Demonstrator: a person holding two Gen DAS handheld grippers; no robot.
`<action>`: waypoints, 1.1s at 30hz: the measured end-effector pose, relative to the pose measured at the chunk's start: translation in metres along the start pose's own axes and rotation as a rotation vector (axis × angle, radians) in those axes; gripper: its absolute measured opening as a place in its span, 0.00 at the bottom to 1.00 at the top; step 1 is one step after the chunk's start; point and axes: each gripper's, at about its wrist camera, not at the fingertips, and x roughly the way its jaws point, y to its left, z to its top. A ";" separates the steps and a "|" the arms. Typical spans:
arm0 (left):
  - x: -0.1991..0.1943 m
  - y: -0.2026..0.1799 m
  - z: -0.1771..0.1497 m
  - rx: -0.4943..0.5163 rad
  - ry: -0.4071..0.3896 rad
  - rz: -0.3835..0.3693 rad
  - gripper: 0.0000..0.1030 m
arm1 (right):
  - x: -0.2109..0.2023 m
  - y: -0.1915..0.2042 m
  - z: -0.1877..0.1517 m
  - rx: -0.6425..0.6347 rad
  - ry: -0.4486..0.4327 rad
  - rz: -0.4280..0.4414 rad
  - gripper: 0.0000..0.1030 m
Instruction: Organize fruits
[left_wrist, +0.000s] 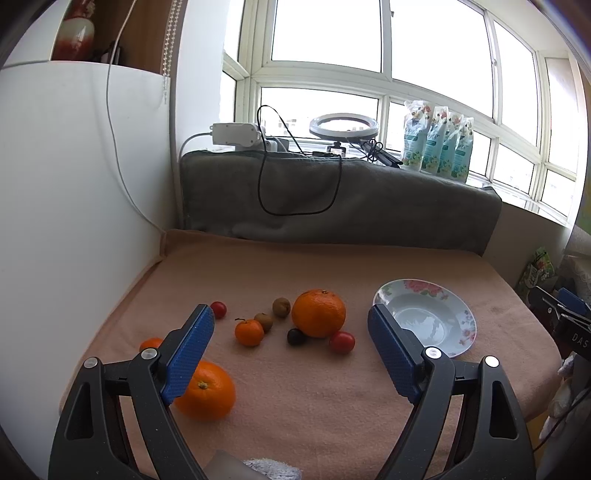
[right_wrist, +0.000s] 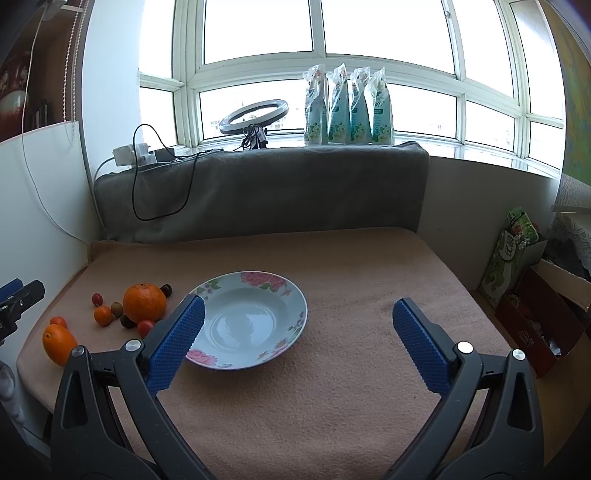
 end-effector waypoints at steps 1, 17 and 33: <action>0.000 0.001 0.000 0.000 0.001 -0.001 0.83 | 0.000 0.000 0.000 0.000 -0.001 0.000 1.00; 0.002 0.001 0.001 -0.002 0.004 -0.002 0.83 | 0.002 0.002 -0.001 0.000 0.006 0.002 1.00; 0.028 0.004 -0.004 -0.011 0.073 -0.030 0.83 | 0.024 0.008 0.004 0.010 0.066 0.083 1.00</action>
